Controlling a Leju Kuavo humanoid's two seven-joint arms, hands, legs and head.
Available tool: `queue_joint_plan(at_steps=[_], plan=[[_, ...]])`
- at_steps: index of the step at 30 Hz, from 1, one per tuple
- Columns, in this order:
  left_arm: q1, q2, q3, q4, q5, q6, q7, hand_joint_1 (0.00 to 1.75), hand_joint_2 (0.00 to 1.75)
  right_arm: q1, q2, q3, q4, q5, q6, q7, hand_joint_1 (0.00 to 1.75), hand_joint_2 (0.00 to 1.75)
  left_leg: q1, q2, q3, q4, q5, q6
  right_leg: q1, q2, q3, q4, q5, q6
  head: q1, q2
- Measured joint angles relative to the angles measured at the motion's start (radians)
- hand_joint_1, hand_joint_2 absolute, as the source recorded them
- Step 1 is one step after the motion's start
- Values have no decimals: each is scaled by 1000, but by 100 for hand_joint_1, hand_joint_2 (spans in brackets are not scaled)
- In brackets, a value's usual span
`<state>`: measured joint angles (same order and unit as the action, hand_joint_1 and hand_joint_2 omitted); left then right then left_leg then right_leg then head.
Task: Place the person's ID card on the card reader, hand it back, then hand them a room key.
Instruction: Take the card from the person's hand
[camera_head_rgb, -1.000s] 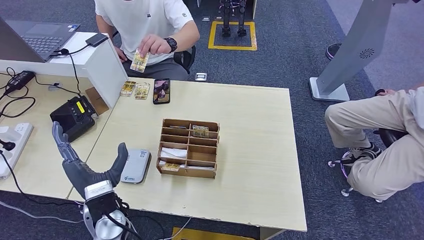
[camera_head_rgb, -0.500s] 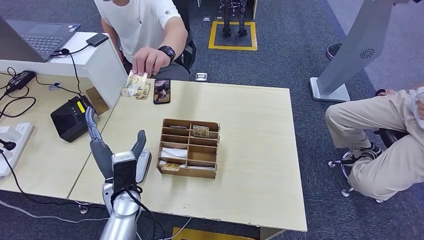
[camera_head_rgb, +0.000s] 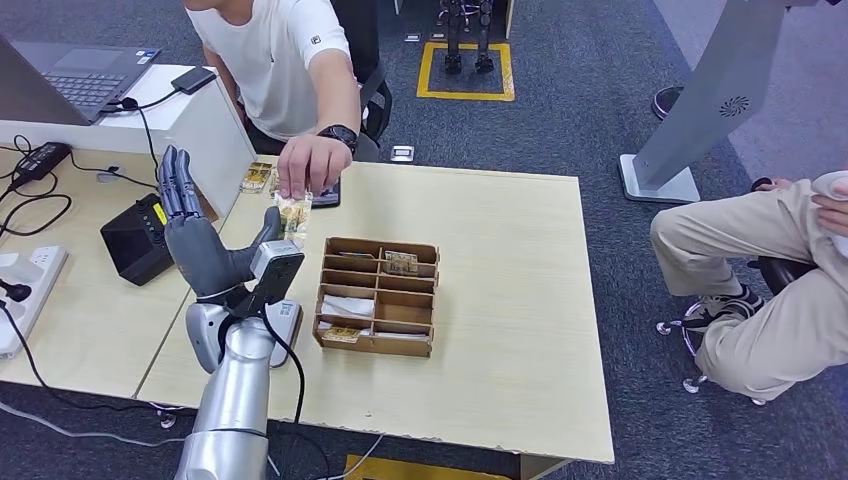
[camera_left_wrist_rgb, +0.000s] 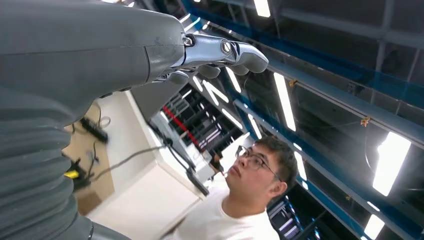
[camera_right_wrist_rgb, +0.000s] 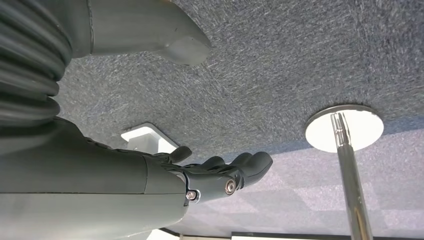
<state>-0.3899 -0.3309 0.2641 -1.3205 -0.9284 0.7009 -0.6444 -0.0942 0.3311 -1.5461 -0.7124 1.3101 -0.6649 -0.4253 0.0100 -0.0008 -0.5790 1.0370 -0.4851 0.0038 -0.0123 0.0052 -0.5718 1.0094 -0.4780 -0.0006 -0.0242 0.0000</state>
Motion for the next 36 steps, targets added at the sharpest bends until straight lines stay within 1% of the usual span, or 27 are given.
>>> queue_joint_plan(at_steps=[4, 9, 26, 33, 36], plan=[[-8, -5, 40, -12, -72, 1, 9, 0, 175, -1, 0, 0, 5, 9, 0, -7, 0, 175, 0, 0, 0, 0, 0, 0, 0, 0, 0, 0, 0, 0, 0, 0], [-8, -8, 58, -28, -89, 1, 16, 0, 175, -2, 0, 0, 9, 11, 0, -12, 0, 175, 0, 0, 0, 0, 0, 0, 0, 0, 0, 0, 0, 0, 0, 0], [-1, -14, 71, -106, -145, 1, 23, 0, 175, -4, 0, 0, 25, 9, 0, -16, 0, 175, 0, 0, 0, 0, 0, 0, 0, -1, 0, 0, 0, 0, 0, 0], [2, -14, 74, -133, -134, 1, 5, 0, 175, -4, 0, 0, 29, 9, 0, -18, 0, 175, 0, 0, -1, 0, 0, 0, 0, -1, 0, 0, 0, 0, 0, 0], [3, -14, 75, -138, -130, 1, 0, 131, 175, -4, 0, 0, 30, 10, 0, -18, 0, 175, 0, 0, -1, 0, 0, 0, 0, -1, 0, 0, 0, 0, 0, 0]])
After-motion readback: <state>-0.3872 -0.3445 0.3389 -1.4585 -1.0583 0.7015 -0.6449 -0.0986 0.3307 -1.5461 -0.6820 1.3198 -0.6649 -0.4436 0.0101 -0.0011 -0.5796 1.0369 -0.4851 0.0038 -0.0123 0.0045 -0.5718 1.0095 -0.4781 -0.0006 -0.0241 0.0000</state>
